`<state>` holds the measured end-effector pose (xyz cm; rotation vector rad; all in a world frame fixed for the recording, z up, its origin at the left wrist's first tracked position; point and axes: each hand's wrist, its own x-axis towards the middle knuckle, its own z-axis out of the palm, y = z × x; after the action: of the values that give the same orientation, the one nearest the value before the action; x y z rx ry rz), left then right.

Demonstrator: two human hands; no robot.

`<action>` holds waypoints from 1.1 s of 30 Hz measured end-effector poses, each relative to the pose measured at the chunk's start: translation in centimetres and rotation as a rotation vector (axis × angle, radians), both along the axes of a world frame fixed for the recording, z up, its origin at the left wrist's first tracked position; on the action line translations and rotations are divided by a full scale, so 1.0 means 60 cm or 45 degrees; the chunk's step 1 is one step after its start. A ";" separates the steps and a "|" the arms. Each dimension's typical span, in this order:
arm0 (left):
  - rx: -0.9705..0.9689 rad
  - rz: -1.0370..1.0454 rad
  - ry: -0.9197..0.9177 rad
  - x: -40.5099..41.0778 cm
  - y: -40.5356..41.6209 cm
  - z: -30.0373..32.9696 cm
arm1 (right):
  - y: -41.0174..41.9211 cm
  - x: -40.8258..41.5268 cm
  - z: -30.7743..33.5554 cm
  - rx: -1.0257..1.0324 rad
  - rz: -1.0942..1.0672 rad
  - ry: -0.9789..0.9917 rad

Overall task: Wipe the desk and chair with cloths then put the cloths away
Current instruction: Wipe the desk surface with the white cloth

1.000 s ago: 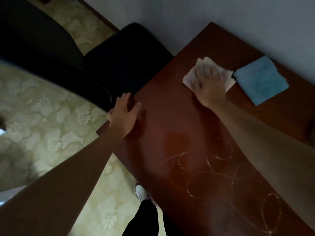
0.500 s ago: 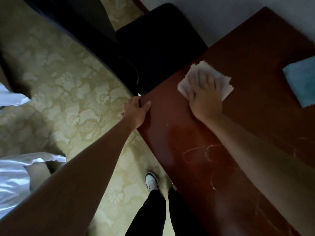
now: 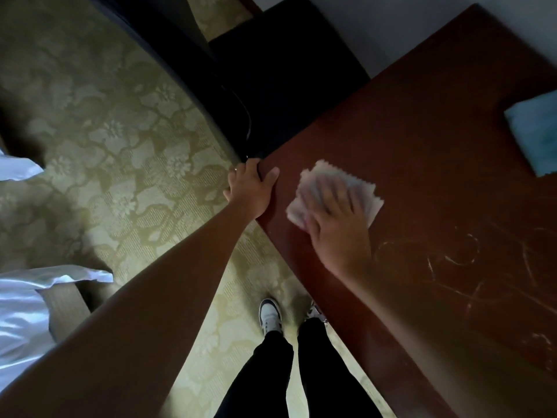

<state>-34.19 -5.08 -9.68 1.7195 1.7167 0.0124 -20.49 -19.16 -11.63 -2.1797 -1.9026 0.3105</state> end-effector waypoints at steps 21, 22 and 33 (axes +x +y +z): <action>0.010 -0.135 0.054 0.000 0.003 -0.005 | 0.040 -0.068 -0.006 -0.073 -0.226 -0.108; 0.009 -0.142 0.041 -0.001 0.004 -0.006 | 0.029 -0.109 -0.009 -0.074 -0.102 -0.103; -0.025 -0.236 0.066 -0.009 0.007 -0.008 | 0.038 -0.011 0.004 -0.121 -0.475 -0.067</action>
<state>-34.72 -4.63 -10.14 1.8723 1.5823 -0.1327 -21.14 -16.85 -11.37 -2.5670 -1.4866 0.2799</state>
